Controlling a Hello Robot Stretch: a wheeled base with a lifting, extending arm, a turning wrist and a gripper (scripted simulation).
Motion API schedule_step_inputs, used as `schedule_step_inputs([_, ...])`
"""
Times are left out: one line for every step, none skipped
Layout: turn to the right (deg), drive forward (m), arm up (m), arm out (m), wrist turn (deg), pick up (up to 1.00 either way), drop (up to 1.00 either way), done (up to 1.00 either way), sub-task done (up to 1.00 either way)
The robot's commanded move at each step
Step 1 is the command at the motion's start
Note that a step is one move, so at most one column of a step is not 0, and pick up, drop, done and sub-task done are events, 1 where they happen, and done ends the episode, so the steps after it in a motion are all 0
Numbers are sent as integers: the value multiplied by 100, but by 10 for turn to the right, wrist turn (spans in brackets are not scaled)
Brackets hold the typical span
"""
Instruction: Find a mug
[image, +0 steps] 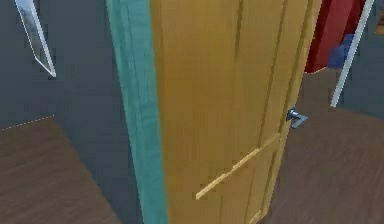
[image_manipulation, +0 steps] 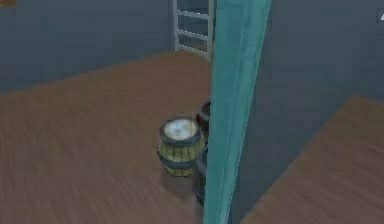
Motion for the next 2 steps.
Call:
schedule_step_inputs([450, 0, 0, 0, 0, 0, 0, 0, 0])
schedule_step_inputs([0, 30, 0, 0, 0, 0, 0, 0, 0])
